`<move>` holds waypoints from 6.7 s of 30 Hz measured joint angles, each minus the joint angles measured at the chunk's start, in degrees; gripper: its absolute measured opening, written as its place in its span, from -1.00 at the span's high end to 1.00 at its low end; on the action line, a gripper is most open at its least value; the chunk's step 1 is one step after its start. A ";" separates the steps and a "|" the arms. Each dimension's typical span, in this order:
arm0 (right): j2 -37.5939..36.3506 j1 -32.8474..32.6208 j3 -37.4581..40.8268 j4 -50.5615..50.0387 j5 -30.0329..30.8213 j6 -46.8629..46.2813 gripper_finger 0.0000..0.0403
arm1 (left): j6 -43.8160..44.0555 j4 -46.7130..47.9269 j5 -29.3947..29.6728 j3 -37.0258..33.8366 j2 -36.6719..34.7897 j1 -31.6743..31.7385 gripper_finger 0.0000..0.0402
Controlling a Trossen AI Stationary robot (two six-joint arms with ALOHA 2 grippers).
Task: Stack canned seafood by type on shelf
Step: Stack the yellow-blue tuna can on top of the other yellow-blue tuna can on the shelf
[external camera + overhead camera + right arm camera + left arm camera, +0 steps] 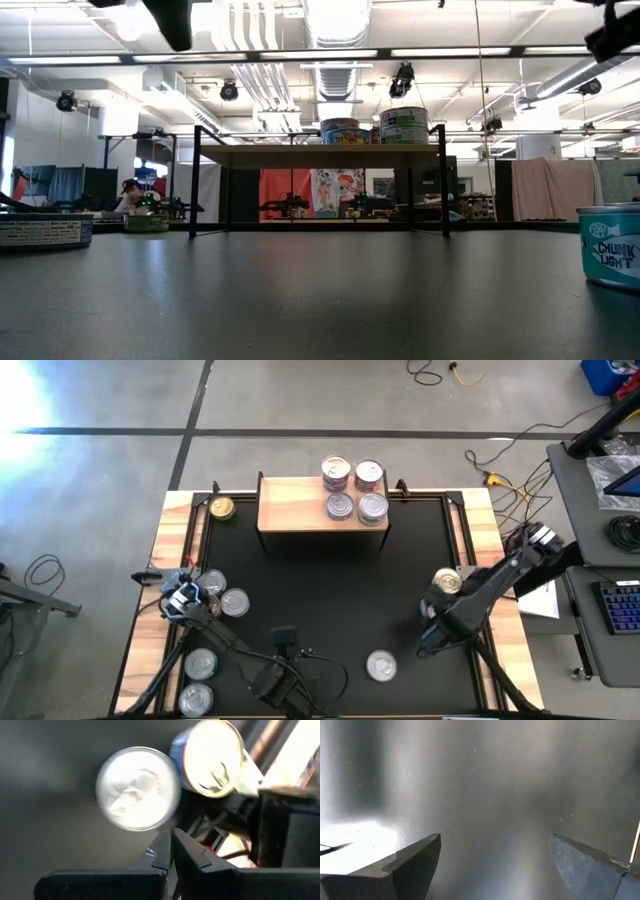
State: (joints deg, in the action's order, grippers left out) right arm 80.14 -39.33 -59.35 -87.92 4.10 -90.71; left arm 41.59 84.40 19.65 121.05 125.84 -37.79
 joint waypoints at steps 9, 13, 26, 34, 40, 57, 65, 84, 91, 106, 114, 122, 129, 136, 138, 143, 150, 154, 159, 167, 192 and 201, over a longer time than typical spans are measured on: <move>-10.88 1.24 13.21 6.36 -0.68 -8.80 0.94 | -5.70 -0.09 0.38 -0.13 -0.11 3.26 -0.77; -11.93 1.93 17.57 14.48 -0.48 -9.40 0.94 | -8.12 0.04 0.42 -0.13 -0.13 5.06 -0.77; -4.10 8.48 18.58 19.99 -0.62 -1.97 0.94 | -11.14 -3.53 6.05 -6.37 -7.38 9.42 -0.77; 0.90 11.68 15.85 24.72 0.79 4.94 0.94 | -6.39 -16.58 6.03 -33.54 -23.47 10.15 -0.77; 4.23 13.12 9.39 29.01 2.94 11.39 0.94 | 0.97 -31.59 1.40 -49.24 -30.73 10.09 -0.77; 27.32 17.20 -22.50 37.36 2.35 40.92 0.94 | -6.11 -40.51 -0.59 -54.51 -28.96 11.85 -0.77; 24.55 14.43 -30.27 20.45 5.73 42.16 0.94 | -9.01 -39.96 0.49 -55.10 -28.56 13.06 -0.83; 21.62 7.69 -20.22 29.45 3.46 48.26 0.56 | -20.86 -62.71 -9.59 -56.10 -21.16 11.20 -0.94; 21.62 8.97 -19.13 30.33 3.96 54.52 0.04 | -27.57 -81.27 -5.68 -63.39 -21.31 11.22 -0.97; 21.66 12.99 -16.38 36.60 3.17 62.38 -0.30 | -25.88 -111.20 -6.54 -70.11 -12.07 13.36 -0.97; 22.89 13.48 -12.35 41.97 -0.43 63.41 -0.39 | -28.27 -114.23 -7.38 -64.31 -4.32 13.67 -0.97; 25.36 13.81 -12.50 44.44 -1.56 64.54 -0.36 | -28.91 -118.83 -2.32 -64.48 -3.41 13.87 -0.97; 26.62 14.82 -12.53 47.51 -0.16 65.30 -0.27 | -34.69 -119.25 2.28 -64.50 -3.34 14.50 -0.97; 26.61 16.00 -12.57 48.14 2.14 65.25 -0.19 | -35.49 -121.80 -2.16 -64.73 -2.88 15.58 -0.97; 26.67 16.34 -12.78 48.90 1.67 64.64 -0.18 | -35.39 -123.57 -2.68 -64.74 -2.38 15.94 -0.97; 26.78 16.72 -13.93 47.98 1.21 63.95 -0.17 | -35.92 -127.94 -3.89 -62.91 0.13 17.44 -0.98; 26.75 16.91 -16.96 36.69 1.46 58.75 -0.12 | -42.14 -132.31 1.11 -54.04 6.39 18.12 -0.98; 26.52 16.81 -20.01 30.45 1.55 58.65 -0.08 | -42.12 -126.68 2.71 -50.09 6.31 18.20 -0.97; 25.21 15.36 -23.02 27.65 4.80 58.48 -0.07 | -38.78 -120.64 6.50 -53.07 0.12 17.83 -0.90; 15.93 13.25 -25.63 25.17 11.84 55.65 -0.04 | -28.79 -113.25 15.46 -66.01 -21.16 17.47 -0.90; 0.05 28.52 -26.67 49.13 27.48 65.26 0.95 | -33.39 -73.92 -5.63 -60.13 -47.36 46.52 -0.90; 0.99 43.82 -26.60 50.42 13.87 66.79 0.96 | -34.09 -65.78 -12.45 -53.55 -41.57 56.06 -0.90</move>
State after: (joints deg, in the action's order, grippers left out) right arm 81.12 4.50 -85.95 -37.50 17.97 -23.93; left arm 7.50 18.62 7.20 67.51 84.27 18.27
